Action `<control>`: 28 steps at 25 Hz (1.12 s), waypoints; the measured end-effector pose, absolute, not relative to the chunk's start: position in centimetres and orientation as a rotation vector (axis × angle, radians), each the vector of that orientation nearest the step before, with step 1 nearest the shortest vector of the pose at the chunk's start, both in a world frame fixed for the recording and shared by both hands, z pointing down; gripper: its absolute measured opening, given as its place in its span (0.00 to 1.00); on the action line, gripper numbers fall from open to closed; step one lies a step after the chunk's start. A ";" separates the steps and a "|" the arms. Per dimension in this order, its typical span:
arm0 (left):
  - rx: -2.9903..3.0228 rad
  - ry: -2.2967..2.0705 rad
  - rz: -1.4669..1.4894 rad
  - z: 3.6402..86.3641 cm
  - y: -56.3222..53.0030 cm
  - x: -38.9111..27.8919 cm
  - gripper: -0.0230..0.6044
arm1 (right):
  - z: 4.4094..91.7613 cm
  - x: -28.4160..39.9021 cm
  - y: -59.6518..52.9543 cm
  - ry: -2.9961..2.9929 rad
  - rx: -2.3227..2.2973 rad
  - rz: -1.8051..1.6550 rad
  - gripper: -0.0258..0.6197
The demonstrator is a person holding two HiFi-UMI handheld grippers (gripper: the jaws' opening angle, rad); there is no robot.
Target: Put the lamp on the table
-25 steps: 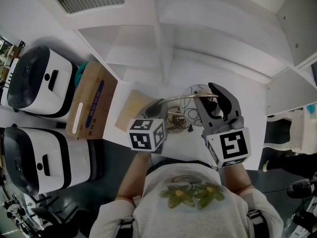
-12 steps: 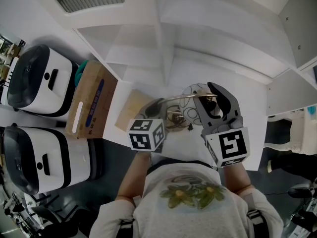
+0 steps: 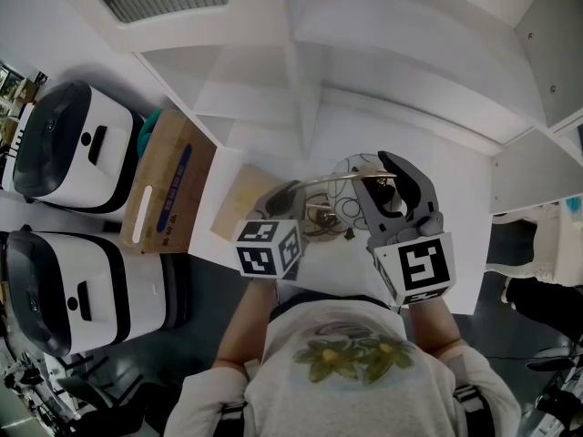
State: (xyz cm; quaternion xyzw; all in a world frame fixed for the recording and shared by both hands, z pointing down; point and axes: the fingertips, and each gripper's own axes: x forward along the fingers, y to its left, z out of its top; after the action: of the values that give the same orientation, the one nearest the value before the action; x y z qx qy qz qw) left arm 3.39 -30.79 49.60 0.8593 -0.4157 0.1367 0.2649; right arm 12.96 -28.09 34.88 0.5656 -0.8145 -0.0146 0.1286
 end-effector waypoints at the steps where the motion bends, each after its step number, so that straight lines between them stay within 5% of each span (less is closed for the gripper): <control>1: 2.321 -1.125 0.367 49.6 -30.8 3.3 0.10 | 34.8 12.8 -28.1 -2.371 1.640 -0.048 0.33; 28: 2.373 -1.187 0.269 49.8 -30.2 1.9 0.10 | 34.8 11.2 -27.4 -2.324 1.710 -0.097 0.33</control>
State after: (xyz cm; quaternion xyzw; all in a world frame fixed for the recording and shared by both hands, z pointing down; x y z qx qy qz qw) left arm 1.87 -30.16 49.80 0.8648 -0.4326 0.0979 0.2352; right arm 11.24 -27.39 34.76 0.5876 -0.7985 -0.0334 0.1267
